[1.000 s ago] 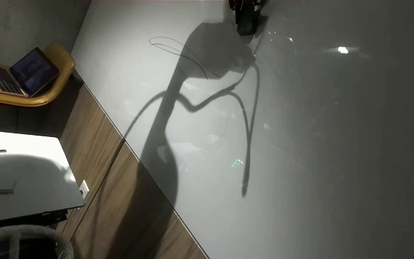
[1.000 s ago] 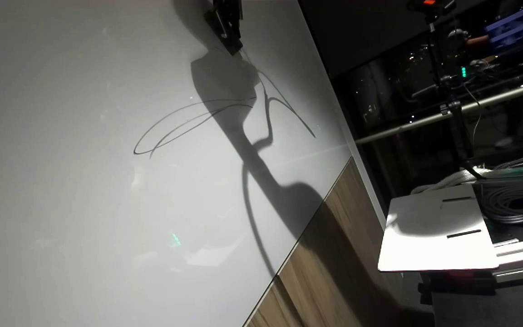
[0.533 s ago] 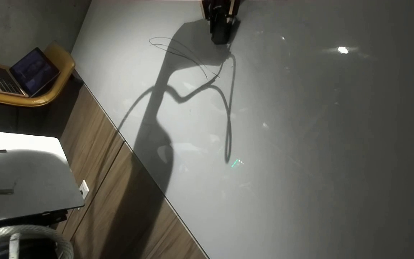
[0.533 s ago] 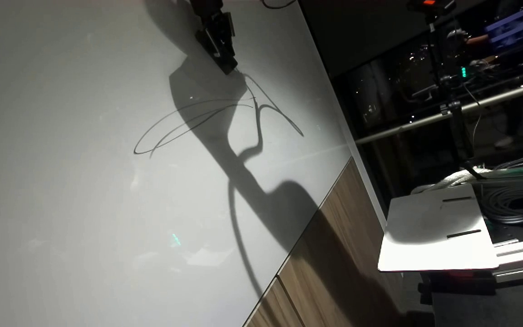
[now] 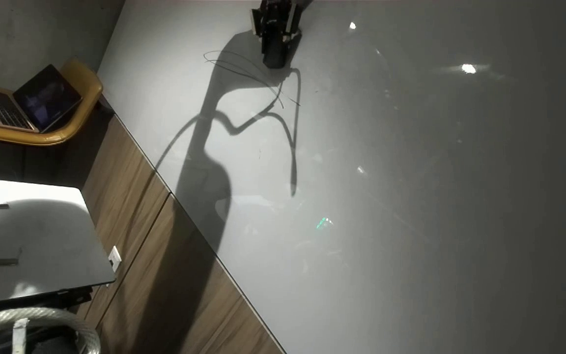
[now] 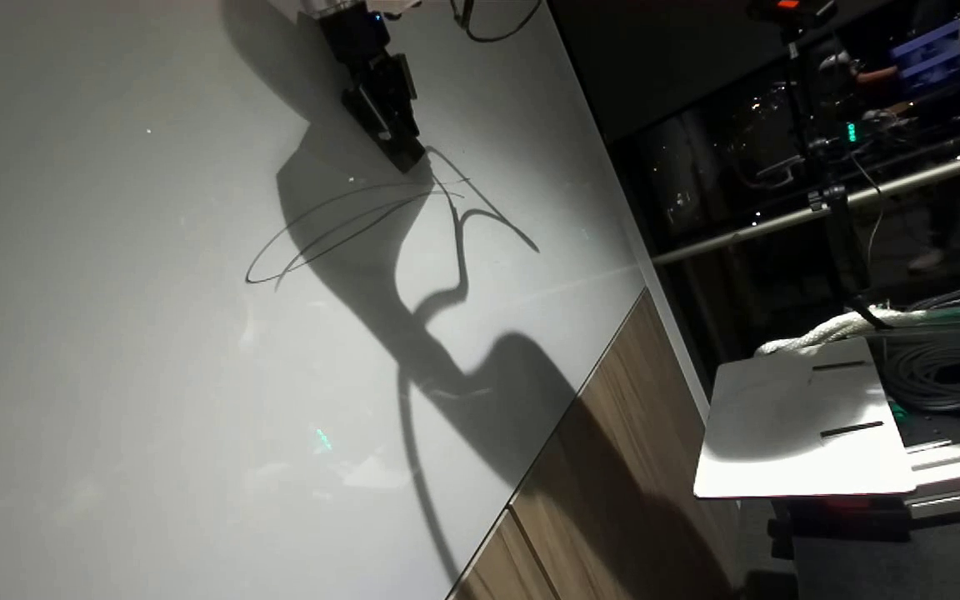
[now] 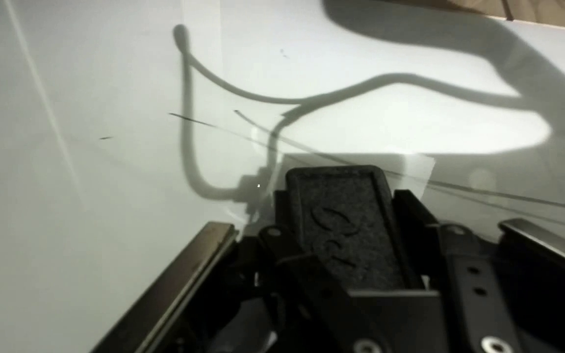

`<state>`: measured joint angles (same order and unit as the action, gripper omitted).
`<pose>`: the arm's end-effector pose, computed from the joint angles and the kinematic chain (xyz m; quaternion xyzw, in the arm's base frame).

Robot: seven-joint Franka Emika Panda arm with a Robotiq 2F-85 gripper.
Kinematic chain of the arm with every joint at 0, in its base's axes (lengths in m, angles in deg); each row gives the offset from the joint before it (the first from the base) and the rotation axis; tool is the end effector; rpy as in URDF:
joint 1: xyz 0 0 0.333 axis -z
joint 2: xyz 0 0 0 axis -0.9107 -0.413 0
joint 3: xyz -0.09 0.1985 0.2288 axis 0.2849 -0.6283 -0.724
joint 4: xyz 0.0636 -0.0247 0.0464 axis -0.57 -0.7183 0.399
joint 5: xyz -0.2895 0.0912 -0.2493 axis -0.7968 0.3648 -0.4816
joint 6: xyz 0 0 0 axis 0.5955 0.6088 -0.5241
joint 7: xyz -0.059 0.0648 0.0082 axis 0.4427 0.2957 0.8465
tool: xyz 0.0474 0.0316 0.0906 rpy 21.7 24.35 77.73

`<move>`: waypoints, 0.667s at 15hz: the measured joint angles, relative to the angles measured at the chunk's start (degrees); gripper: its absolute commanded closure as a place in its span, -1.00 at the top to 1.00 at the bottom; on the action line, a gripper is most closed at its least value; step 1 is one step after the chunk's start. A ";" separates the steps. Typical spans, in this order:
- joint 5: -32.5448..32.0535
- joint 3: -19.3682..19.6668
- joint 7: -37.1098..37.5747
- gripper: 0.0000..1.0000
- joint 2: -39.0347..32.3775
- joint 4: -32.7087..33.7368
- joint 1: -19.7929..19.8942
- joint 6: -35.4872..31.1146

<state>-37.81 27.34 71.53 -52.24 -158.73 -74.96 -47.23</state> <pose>0.5975 0.1304 0.6849 0.9646 0.0542 0.1633 0.1997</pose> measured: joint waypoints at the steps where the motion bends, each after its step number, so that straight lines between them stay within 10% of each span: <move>1: 0.15 -0.99 0.94 -0.39 -0.84 -0.81 -1.04 -0.26; 10: 0.13 -3.92 5.81 -0.37 -10.58 0.69 -10.88 -3.82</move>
<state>-37.67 23.42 77.34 -62.82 -158.04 -85.85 -51.04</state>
